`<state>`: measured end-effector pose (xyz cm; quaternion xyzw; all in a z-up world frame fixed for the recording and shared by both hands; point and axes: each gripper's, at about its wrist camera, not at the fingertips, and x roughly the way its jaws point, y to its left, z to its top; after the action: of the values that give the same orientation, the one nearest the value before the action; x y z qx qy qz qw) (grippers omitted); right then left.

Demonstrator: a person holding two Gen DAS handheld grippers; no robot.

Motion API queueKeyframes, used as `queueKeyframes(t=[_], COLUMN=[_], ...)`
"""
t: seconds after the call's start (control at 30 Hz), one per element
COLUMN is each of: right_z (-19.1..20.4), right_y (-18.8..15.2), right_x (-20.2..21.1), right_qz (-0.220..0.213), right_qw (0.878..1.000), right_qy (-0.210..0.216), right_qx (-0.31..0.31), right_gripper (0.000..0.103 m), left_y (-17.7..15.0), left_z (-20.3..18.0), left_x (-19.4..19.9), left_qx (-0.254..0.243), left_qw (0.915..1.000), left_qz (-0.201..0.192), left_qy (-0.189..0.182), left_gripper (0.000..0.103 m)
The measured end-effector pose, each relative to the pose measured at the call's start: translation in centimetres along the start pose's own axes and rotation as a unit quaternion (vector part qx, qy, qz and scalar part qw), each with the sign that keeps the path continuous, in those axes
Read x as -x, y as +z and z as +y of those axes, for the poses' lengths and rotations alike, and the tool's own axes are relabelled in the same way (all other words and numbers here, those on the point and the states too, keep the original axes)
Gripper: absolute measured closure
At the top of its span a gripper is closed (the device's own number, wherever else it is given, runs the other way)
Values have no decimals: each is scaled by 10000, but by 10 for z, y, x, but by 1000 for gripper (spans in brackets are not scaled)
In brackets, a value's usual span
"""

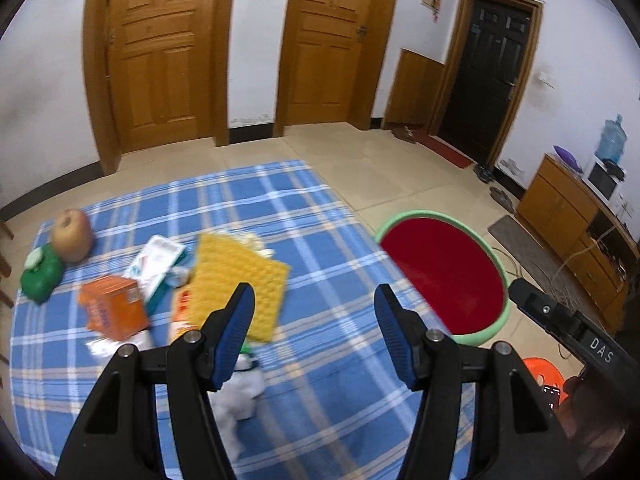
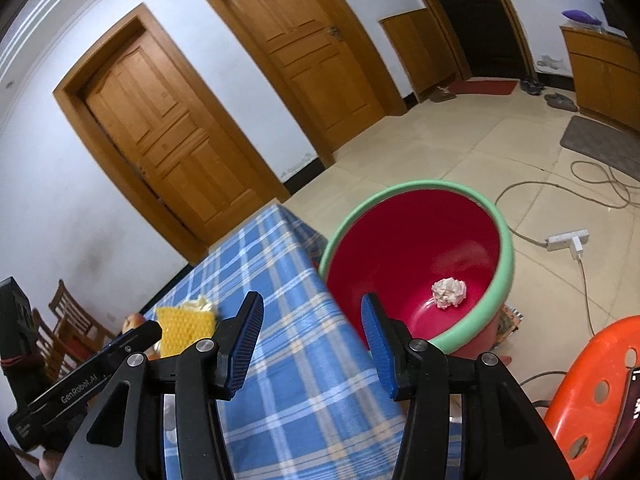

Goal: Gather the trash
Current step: 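Move both tools back over the table toward the orange box and foam net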

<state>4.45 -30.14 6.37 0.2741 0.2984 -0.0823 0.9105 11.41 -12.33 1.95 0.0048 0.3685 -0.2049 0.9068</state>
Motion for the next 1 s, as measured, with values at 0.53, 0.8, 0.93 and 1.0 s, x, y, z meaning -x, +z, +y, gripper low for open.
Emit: queueKeyframes(t=[0.53,0.8,0.93,1.0], right_z=[41,58,66,71], right_y=[-22,-31,-34,-34], right_x=[-25,-43,-53,-58], right_qz=[416,643,766,819], right_qw=[9986,9969,9956,9950], right_qy=[56,69,66,77], right_qx=[329,459,528,560], right_gripper=[44,37,37,36], left_y=[-9,-19,-21,-22], left_z=[107,147,156,158], left_x=[18,3,-9,-15], left_qx=[777,1080,1088,1075], left_qw=[9935,9883,9883,9887], left_qz=[-123,90,164,202], left_qy=[827,1069,1054,1026], left_gripper=[36,34,34,34])
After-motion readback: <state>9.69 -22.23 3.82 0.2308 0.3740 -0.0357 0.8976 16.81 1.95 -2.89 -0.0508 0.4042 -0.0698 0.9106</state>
